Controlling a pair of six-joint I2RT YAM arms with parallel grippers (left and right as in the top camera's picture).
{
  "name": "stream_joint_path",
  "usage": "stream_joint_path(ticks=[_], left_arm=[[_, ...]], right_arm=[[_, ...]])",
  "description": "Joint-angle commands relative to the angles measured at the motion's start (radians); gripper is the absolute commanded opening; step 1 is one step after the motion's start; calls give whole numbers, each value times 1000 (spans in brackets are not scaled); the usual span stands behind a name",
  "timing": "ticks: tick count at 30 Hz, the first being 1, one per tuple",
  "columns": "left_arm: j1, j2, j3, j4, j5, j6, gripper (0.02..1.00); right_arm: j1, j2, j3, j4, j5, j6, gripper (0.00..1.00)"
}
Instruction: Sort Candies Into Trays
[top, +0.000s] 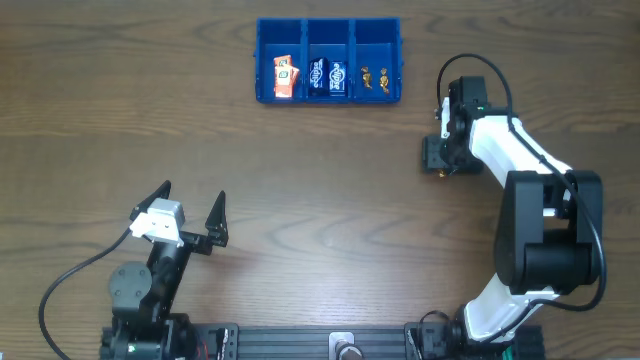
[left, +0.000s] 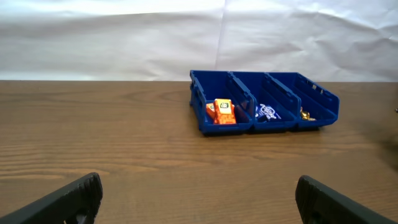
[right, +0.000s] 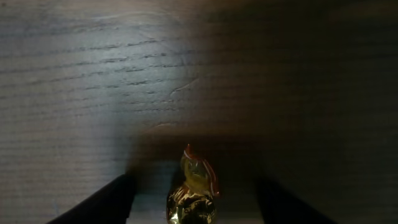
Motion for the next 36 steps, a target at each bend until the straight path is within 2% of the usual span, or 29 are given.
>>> stream_joint_path(ticks=[1,6,11,15,22,30,36], left_arm=[[-3,-6,-20,-32,14,14,998],[-3,-6,-20,-32,13,14,998],[-3,-6,-20,-32,14,14,998],[-3,-6,-20,-32,14,14,998],[-3,-6,-20,-32,14,14,998],[-3,-6,-20,-32,14,14,998],[-3,-6,-20,-32,14,14,996]], right_arm=[[-8,26,-4,-2,-4,-4,478],[-8,26,-4,-8,-4,-4,235],[-8,26,-4,-10,-4,-1,163],[-8,26,-4,-14,-5,-1,49],[14,-63,24,-71,-37,10,38],[153,-392,126,-105,-36,125,36],[248,-348,397,-174,78,153,36]])
